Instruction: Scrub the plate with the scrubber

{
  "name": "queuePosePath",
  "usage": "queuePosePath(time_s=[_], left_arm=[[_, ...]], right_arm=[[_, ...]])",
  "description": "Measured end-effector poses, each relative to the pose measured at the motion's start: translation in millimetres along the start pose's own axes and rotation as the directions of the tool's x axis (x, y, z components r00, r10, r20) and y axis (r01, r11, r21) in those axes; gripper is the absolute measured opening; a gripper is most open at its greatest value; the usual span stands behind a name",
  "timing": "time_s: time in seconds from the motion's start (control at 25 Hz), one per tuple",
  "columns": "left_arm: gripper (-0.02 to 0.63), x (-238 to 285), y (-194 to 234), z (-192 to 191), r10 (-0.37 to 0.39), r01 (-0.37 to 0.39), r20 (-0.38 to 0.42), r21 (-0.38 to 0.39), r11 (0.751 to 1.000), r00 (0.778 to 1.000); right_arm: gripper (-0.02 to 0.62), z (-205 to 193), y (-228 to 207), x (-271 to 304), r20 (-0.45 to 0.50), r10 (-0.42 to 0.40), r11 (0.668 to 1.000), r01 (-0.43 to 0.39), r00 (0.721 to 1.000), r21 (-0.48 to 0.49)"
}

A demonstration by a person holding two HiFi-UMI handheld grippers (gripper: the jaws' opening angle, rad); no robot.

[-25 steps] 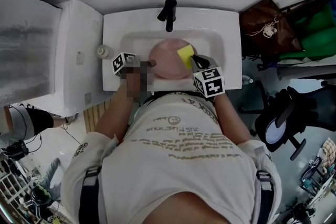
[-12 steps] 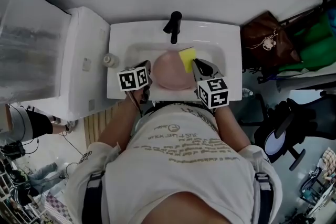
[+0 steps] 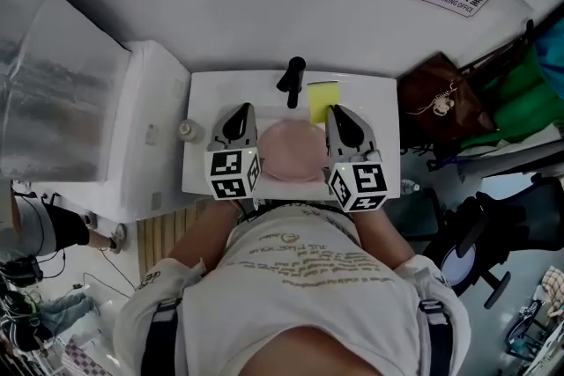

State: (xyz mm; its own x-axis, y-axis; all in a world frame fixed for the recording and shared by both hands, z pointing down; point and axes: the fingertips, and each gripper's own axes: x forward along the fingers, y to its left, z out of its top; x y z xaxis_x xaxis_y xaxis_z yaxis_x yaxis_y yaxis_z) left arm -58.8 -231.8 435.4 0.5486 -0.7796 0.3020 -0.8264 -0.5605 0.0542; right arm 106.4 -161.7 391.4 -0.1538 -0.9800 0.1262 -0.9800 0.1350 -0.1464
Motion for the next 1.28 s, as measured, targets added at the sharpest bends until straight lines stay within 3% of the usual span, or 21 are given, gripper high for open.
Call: queuePosePath(time_s=[0.16,0.32,0.84,1.28], left_arm=[[0.021,-10.8,-13.0,38.4,-0.021,0.017,0.094,0.050,0.999,0.995],[0.021,-16.7,-18.3,53.9,-0.025,0.018,0.158,0.045,0.999,0.987],[0.021,-14.1,-13.9,45.1,0.025,-0.029,0.104,0.029,0.999,0.994],[0.021,-14.1,-8.4,52.5,0.059,-0.070,0.130,0.084,0.994,0.990]], right_arm=[[0.037,29.7,4.5,-0.5,0.106,-0.008,1.000,0.011,0.994,-0.021],[0.035,31.5,10.7,5.2,0.115,0.015,0.999,-0.010,0.993,-0.045],[0.035,20.2,12.4,10.6,0.087,0.018,0.999,-0.013,0.996,-0.053],[0.035,16.9,16.9,16.4,0.077,0.031,0.998,-0.026,0.997,-0.059]])
